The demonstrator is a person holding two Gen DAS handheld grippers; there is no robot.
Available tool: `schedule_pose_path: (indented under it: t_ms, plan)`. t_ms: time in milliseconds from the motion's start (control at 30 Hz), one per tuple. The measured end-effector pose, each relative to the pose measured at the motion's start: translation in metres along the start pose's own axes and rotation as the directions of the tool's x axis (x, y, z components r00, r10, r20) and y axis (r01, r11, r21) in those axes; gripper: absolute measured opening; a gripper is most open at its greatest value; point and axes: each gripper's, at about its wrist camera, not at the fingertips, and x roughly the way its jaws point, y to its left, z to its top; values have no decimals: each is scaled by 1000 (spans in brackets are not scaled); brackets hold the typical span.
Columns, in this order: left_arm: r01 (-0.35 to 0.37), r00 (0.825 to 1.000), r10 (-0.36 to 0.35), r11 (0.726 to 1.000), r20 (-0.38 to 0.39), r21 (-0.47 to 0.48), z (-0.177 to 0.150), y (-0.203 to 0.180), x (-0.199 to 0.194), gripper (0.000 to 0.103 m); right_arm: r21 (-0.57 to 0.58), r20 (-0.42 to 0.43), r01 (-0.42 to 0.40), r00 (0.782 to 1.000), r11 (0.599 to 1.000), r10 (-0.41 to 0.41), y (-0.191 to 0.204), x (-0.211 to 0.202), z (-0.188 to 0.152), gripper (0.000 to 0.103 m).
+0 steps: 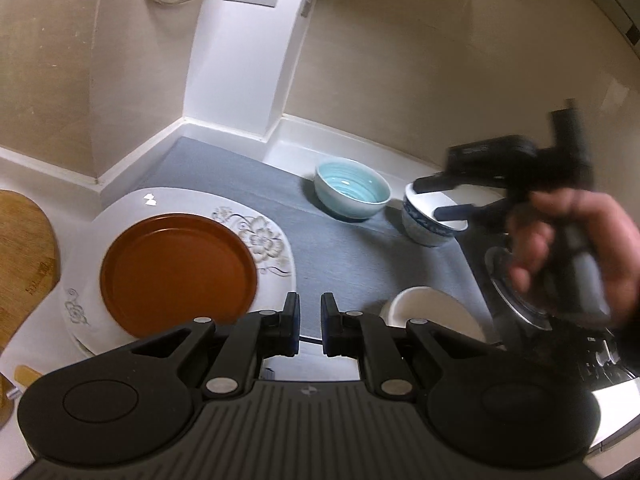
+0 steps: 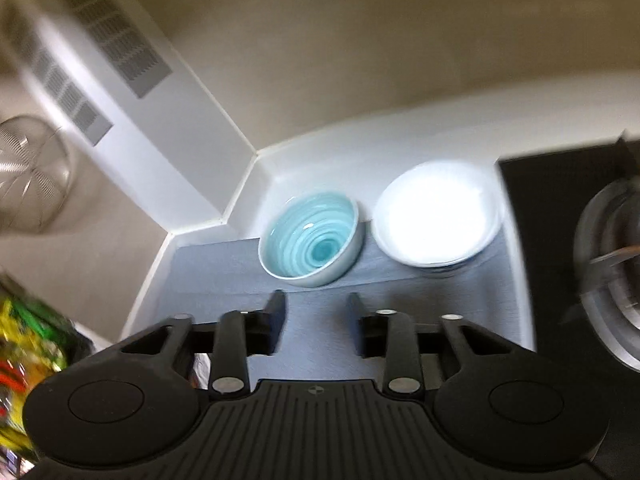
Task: Organize plates and bowls
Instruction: 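Move the right gripper to the teal swirl bowl and grip its rim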
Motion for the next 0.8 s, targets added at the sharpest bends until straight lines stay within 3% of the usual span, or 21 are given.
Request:
schedule_pose_path:
  t_ms: [300,567,700,800]
  plan:
    - [-7,1000,7,1000,15,29,4,35,-6,11,196,-78,81,995,977,-67,-3,77,22,48]
    - [-18,999,17,999,37,30,10,59,-12,11,247,-102,151,986,957,-129,3,105,24,48]
    - [-8,999,7,999,39,33,10,64,-16,11,248,-103,179,982,952,-158,5,109,24,39]
    - [-1,999,-1,999,38,34,9,67,-19,11,225,-105,218,974,950,-199,8,110,23,23]
